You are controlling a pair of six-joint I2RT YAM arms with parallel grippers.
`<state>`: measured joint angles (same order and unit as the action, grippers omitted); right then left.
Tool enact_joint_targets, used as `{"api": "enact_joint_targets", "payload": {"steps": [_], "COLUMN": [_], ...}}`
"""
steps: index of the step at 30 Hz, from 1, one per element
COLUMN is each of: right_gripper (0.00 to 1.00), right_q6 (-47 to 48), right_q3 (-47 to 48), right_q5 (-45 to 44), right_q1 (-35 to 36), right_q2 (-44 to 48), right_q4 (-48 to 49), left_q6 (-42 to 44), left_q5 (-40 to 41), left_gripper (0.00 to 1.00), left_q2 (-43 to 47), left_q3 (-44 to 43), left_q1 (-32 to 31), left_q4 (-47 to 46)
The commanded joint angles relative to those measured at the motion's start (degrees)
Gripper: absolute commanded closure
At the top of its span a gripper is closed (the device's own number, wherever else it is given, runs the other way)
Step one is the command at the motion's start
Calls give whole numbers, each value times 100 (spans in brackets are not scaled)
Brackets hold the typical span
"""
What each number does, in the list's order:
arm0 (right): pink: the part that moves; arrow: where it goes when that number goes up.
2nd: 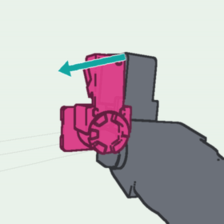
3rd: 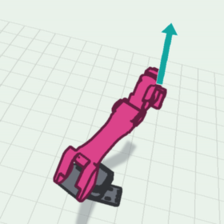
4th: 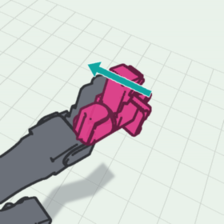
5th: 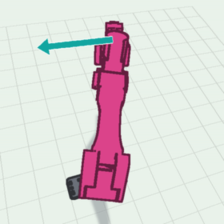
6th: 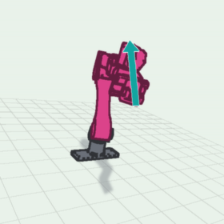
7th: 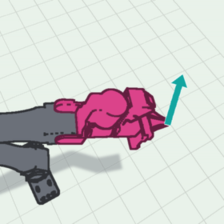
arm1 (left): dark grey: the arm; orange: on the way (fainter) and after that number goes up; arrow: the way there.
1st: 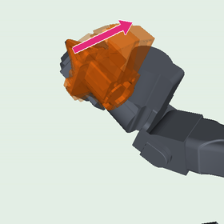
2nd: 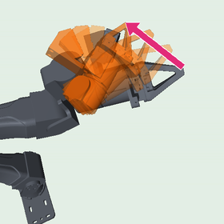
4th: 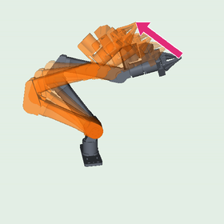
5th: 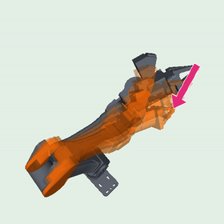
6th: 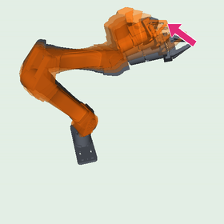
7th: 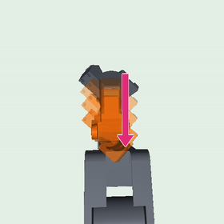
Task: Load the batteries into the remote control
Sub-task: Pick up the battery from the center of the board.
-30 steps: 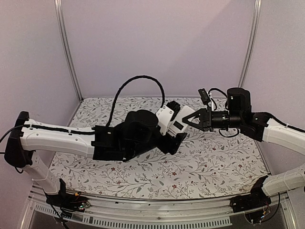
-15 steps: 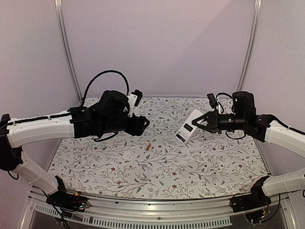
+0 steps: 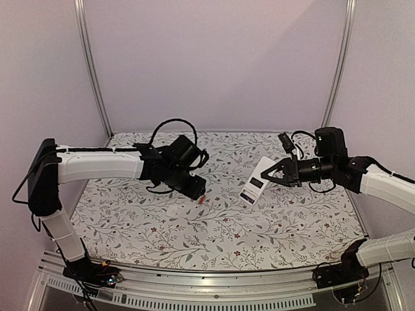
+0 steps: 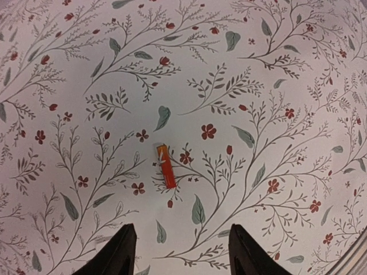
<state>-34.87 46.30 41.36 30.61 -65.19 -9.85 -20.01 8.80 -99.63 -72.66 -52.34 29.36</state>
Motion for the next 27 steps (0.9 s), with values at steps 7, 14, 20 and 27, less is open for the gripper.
{"api": "enact_joint_targets", "payload": {"steps": [7, 14, 20, 27], "right_gripper": [100, 100, 100, 100], "right_q6": [344, 449, 527, 565], "right_q3": [-86, -71, -69, -86], "right_q5": [415, 375, 366, 364], "right_q1": [-38, -55, -73, -104], "right_q2": [85, 85, 85, 123], "right_q4": [-328, -502, -584, -637], "left_q6": [334, 339, 114, -263], "left_q5": [-573, -370, -164, 206], "left_gripper": [51, 51, 51, 60], "left_q2": [-759, -1026, -1293, -1782], "left_q3": [-503, -731, -1042, -1461], "left_q1": [259, 268, 338, 338], "left_q4": [265, 364, 702, 1042]}}
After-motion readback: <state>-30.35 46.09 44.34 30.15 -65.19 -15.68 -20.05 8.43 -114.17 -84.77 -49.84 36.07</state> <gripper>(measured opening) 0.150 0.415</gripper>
